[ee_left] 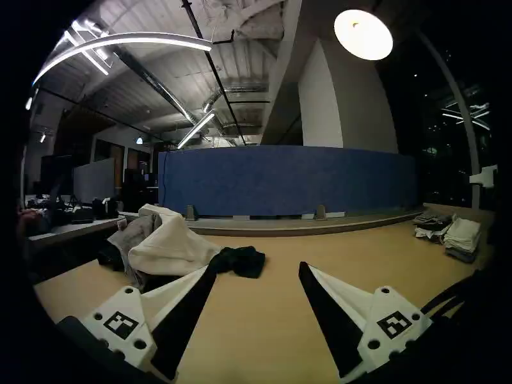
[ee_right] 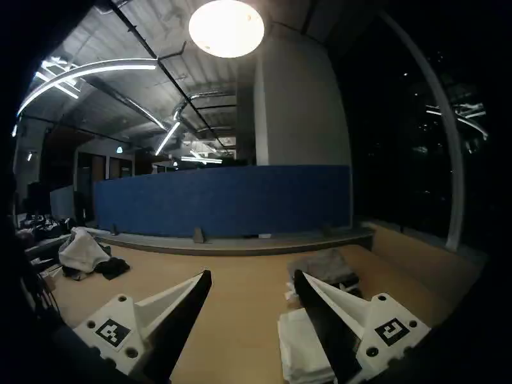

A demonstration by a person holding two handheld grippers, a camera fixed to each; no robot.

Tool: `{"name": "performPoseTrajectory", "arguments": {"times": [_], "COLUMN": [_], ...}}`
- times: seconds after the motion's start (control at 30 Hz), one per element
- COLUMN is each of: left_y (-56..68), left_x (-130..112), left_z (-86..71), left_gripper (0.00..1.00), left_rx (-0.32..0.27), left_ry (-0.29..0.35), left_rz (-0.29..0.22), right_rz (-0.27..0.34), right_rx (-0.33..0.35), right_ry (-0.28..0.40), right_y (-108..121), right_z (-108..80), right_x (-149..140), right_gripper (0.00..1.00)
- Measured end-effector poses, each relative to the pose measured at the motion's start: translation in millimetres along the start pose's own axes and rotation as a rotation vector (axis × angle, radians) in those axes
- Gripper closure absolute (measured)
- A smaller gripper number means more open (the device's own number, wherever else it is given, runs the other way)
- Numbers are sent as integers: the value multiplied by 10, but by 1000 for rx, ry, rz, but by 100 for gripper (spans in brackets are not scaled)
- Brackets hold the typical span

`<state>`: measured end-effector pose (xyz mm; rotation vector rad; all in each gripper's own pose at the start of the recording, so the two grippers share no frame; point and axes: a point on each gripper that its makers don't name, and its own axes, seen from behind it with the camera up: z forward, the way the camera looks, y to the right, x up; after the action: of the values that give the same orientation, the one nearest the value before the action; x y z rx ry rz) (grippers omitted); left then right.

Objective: Fold towel

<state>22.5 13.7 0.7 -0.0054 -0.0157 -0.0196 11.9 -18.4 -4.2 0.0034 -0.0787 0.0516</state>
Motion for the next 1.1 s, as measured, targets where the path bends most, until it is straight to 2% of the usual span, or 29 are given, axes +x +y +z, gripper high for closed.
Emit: {"name": "performPoseTrajectory", "arguments": {"times": [0.2,0.4,0.6,0.9,1.1], "left_y": [-8,-9,-18,-11,-6], "left_x": [0,-4,-8,-8,-13], "left_z": [3,2,2,0,-5], "left_gripper": [4,4,4,4,4], "left_rx": [0,0,0,0,0], "left_ry": [0,0,0,0,0], "left_rz": [0,0,0,0,0], "right_rz": [28,31,19,64,67], "right_rx": [-21,-25,-17,-1,-9], "right_ry": [36,65,79,74,75], "right_y": [200,316,346,357,390], "right_z": [21,52,81,136,145], "right_x": [-85,-192,-316,-537,-626], "right_gripper": [0,0,0,0,0]}}
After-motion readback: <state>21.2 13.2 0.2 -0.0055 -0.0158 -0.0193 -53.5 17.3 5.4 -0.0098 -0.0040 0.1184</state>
